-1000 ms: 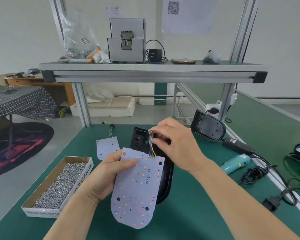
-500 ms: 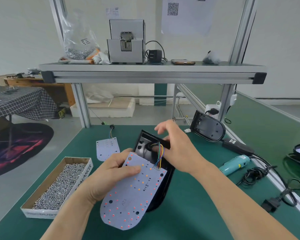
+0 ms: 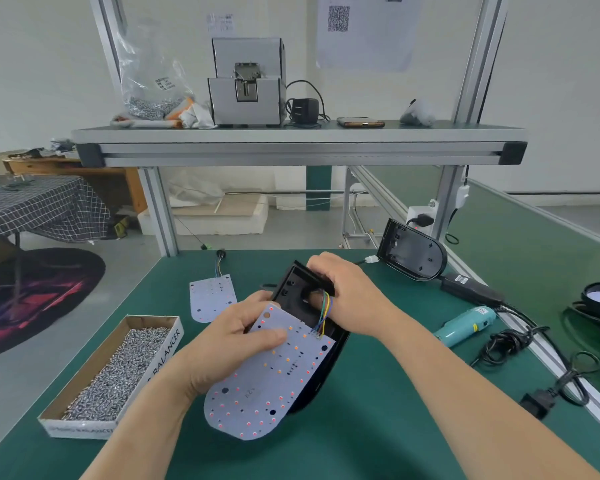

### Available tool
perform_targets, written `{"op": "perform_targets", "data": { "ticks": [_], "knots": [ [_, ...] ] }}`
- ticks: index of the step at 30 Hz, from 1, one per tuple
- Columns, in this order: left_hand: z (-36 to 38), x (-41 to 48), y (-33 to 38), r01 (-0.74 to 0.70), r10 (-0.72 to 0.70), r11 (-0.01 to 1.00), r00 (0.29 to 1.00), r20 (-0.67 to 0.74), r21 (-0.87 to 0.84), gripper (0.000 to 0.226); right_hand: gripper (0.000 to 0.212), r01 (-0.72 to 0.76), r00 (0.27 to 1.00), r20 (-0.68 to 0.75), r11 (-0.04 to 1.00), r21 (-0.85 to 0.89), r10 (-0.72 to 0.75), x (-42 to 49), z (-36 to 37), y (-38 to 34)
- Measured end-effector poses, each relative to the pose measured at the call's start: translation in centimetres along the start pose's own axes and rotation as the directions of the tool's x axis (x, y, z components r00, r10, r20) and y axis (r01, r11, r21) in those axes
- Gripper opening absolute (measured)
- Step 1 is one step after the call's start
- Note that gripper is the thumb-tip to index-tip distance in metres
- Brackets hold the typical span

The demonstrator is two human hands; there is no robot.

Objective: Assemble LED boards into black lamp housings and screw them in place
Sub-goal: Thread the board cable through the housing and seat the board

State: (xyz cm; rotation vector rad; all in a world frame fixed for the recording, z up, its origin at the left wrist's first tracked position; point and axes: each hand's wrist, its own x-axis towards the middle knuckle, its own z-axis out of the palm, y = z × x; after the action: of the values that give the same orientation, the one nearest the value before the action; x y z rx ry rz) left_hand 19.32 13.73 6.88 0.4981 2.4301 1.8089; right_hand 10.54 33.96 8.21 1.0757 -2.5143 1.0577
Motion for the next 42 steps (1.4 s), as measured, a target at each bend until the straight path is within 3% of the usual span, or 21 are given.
{"op": "perform_targets", "data": {
  "ticks": [1, 3, 6, 8, 11, 14, 15, 19, 23, 28, 32, 35, 37, 38, 40, 41, 42],
  "knots": [
    [-0.2, 0.1, -0.1, -0.002, 0.002, 1.000, 1.000, 0.010, 0.001, 0.021, 0.011, -0.020, 0.998, 0.068, 0.998, 0.056, 0.016, 0.0, -0.2, 0.2],
    [-0.6, 0.1, -0.3, 0.001, -0.001, 1.000, 1.000, 0.029, 0.013, 0.024, 0.029, -0.166, 0.960, 0.261, 0.956, 0.244, 0.100, -0.3, -0.8, 0.6],
    [-1.1, -0.1, -0.4, 0.049, -0.046, 0.990, 0.999, 0.028, -0.134, 0.023, 0.050, -0.466, 0.860, 0.476, 0.669, 0.579, 0.186, -0.8, -1.5, 1.1],
    [-1.2, -0.2, -0.6, 0.085, -0.084, 0.953, 0.996, 0.016, -0.292, 0.030, 0.046, -0.522, 0.846, 0.486, 0.526, 0.671, 0.219, -1.0, -1.5, 1.4],
    [-1.0, -0.2, -0.7, 0.100, -0.122, 0.885, 0.992, -0.019, -0.455, 0.036, 0.036, -0.500, 0.865, 0.455, 0.415, 0.760, 0.211, -1.4, -0.5, 1.6],
    [-0.8, -0.2, -0.7, 0.072, -0.110, 0.847, 0.993, -0.041, -0.526, 0.037, 0.061, -0.562, 0.825, 0.511, 0.263, 0.784, 0.240, -1.7, 0.7, 1.5],
    [-0.9, -0.2, -0.7, 0.063, -0.107, 0.838, 0.993, -0.050, -0.543, 0.036, 0.067, -0.566, 0.820, 0.501, 0.265, 0.781, 0.276, -1.7, 1.1, 1.5],
    [-1.0, -0.2, -0.8, 0.053, -0.123, 0.808, 0.989, -0.081, -0.587, 0.036, 0.040, -0.439, 0.895, 0.230, 0.657, 0.613, 0.383, -1.9, 1.9, 0.1],
    [-0.4, -0.5, -1.1, 0.063, -0.150, 0.762, 0.985, -0.082, -0.645, 0.029, 0.067, -0.417, 0.887, -0.009, 0.808, 0.417, 0.462, -2.2, 2.2, -0.4],
    [-0.1, -0.8, -1.2, 0.044, -0.141, 0.750, 0.986, -0.094, -0.660, 0.028, 0.070, -0.509, 0.842, -0.087, 0.837, 0.202, 0.533, -2.6, 2.2, -1.1],
    [-0.8, -0.9, -1.0, -0.015, -0.139, 0.800, 0.968, -0.210, -0.600, 0.030, 0.069, -0.580, 0.815, -0.085, 0.805, -0.125, 0.574, -3.8, 2.2, -0.5],
    [-1.2, -0.5, 0.2, -0.017, -0.090, 0.880, 0.975, -0.202, -0.476, 0.047, 0.069, -0.633, 0.773, -0.008, 0.771, 0.070, 0.635, -4.5, 2.5, -0.6],
    [-1.2, 0.0, 0.6, -0.008, -0.090, 0.908, 0.973, -0.213, -0.419, 0.034, 0.072, -0.637, 0.761, 0.007, 0.744, 0.199, 0.649, -4.5, 2.5, -0.7],
    [-1.2, 0.2, 0.7, -0.013, -0.091, 0.916, 0.967, -0.238, -0.401, 0.025, 0.066, -0.589, 0.774, -0.077, 0.760, 0.275, 0.628, -4.6, 2.5, -0.8],
    [-1.3, 0.4, 0.5, -0.023, -0.088, 0.930, 0.955, -0.283, -0.368, 0.019, 0.028, -0.338, 0.754, -0.466, 0.881, 0.330, 0.464, -5.1, 1.9, -0.9],
    [-1.2, 0.4, 0.4, -0.017, -0.091, 0.938, 0.952, -0.292, -0.346, 0.022, 0.012, -0.177, 0.699, -0.642, 0.947, 0.269, 0.313, -5.3, 1.3, -1.4],
    [-1.1, 0.4, 0.3, -0.006, -0.094, 0.946, 0.951, -0.294, -0.323, 0.026, 0.004, -0.040, 0.665, -0.732, 0.985, 0.167, 0.151, -5.4, 0.7, -2.0]
  ]
}}
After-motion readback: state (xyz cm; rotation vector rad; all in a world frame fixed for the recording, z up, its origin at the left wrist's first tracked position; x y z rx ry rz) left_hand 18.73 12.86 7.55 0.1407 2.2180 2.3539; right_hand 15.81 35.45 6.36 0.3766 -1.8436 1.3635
